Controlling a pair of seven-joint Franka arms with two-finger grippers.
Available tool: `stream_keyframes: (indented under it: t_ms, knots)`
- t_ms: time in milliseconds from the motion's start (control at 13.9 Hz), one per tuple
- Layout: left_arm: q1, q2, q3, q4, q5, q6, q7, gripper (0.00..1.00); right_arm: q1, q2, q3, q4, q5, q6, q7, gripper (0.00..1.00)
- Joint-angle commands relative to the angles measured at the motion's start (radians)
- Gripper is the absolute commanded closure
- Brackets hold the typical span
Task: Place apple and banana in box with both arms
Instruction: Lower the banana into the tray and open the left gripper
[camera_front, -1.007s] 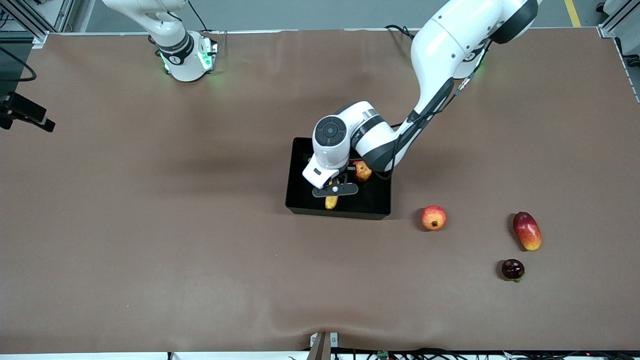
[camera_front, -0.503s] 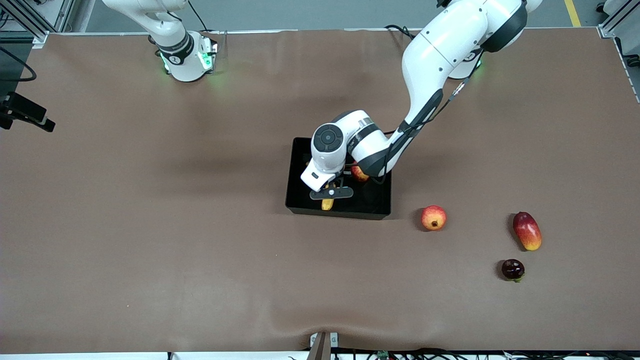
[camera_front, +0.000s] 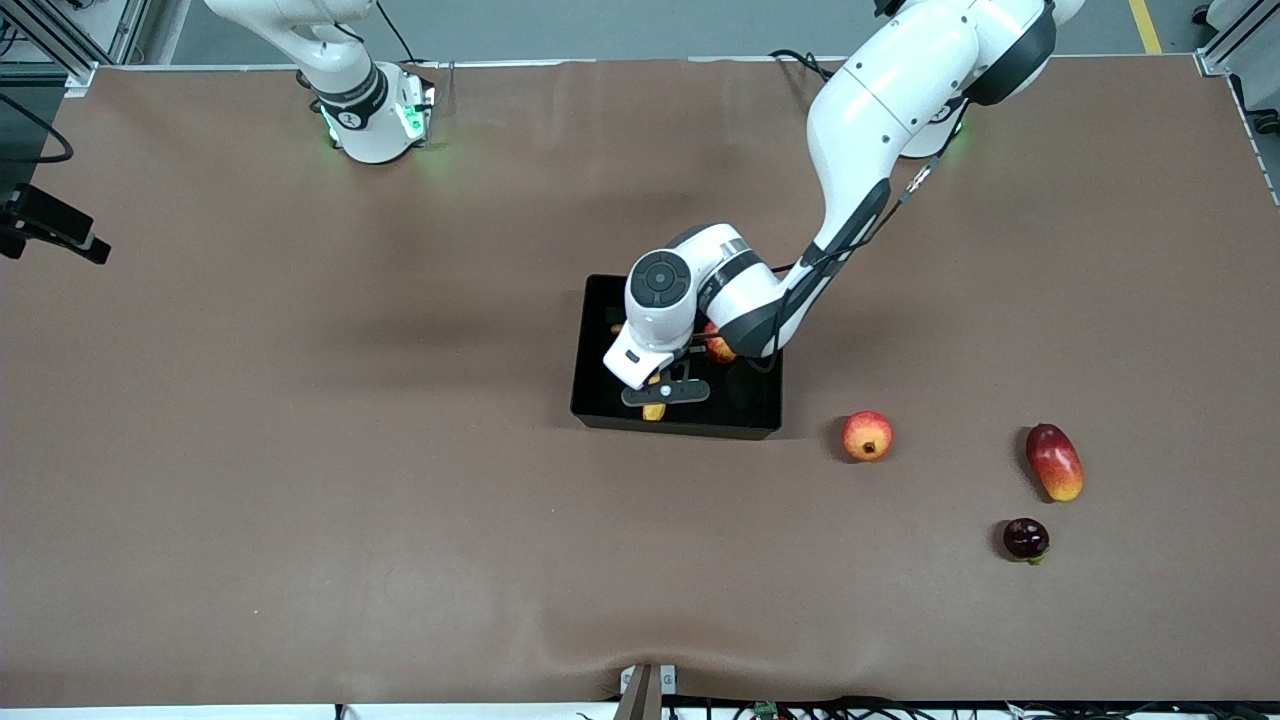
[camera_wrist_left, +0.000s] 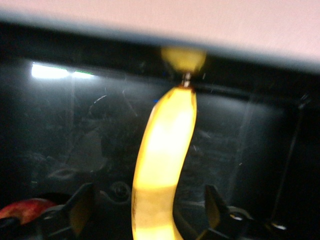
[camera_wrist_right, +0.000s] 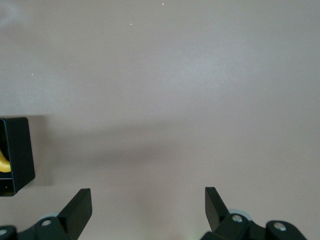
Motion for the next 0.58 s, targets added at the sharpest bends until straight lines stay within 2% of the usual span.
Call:
stream_keyframes:
  t_ms: [0, 503]
  knots:
    - [0.033, -0.078, 0.007, -0.005, 0.023, -0.032, -0.009, 0.0, -0.019, 0.002, 0.017, 0.012, 0.002, -0.012, -0.007, 0.0]
    - [0.209, -0.276, -0.002, -0.005, 0.005, -0.182, 0.044, 0.0, -0.022, 0.004, 0.017, 0.013, 0.002, -0.004, -0.007, 0.0]
